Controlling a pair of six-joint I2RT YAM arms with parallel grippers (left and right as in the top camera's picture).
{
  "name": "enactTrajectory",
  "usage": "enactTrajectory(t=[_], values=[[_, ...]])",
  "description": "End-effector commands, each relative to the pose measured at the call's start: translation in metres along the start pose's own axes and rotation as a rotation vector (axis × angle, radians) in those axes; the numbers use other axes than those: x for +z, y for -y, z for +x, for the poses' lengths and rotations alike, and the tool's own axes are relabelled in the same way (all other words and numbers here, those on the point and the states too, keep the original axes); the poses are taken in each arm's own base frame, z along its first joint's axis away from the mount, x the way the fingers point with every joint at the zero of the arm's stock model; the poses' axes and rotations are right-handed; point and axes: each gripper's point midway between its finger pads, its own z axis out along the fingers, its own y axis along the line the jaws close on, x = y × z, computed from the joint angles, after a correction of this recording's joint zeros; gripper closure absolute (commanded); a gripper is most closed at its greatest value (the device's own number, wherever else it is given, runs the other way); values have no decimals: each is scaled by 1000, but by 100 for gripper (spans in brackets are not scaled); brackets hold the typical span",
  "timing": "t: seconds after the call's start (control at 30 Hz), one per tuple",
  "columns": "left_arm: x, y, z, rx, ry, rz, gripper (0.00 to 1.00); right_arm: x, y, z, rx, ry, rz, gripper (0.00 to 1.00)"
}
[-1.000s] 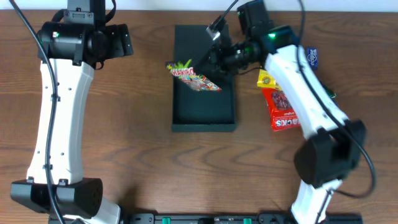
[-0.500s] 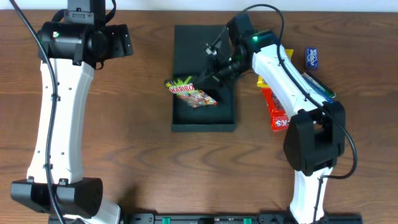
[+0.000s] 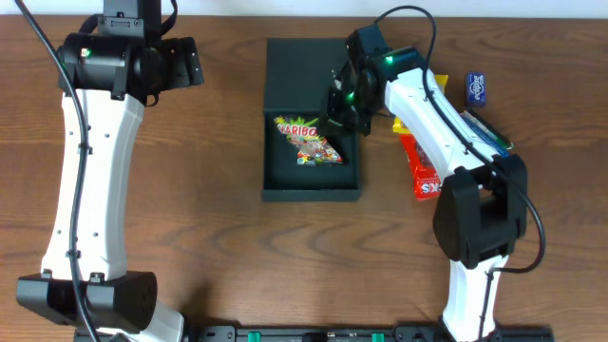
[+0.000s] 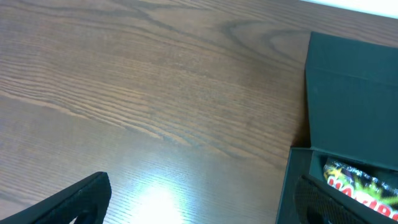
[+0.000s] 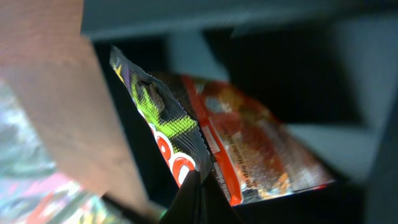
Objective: Pack container
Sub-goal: 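Lower the Haribo bag into the box and release it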
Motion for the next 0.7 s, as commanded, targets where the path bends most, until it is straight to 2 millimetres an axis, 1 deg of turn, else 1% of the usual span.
enactTrajectory(t=[0.0,0.13,0.23,0.3,0.47,0.57,0.67], values=[[5,-3,1,-1,-9,-18,5,5,19,-10,9,66,118,99],[5,-3,1,-5,-10,-18,5,3,36,-15,13,106,217,99],[5,-3,1,-5,-9,-18,5,4,36,-11,-17,94,230,98],[5,-3,1,-5,-9,-18,5,6,35,-5,-40,75,239,98],[5,-3,1,-5,-9,-18,5,12,38,8,-149,72,361,98],[5,-3,1,-5,-9,-18,5,18,33,13,-186,72,384,98],[5,-3,1,-5,-9,-18,5,26,32,17,-199,53,392,99]])
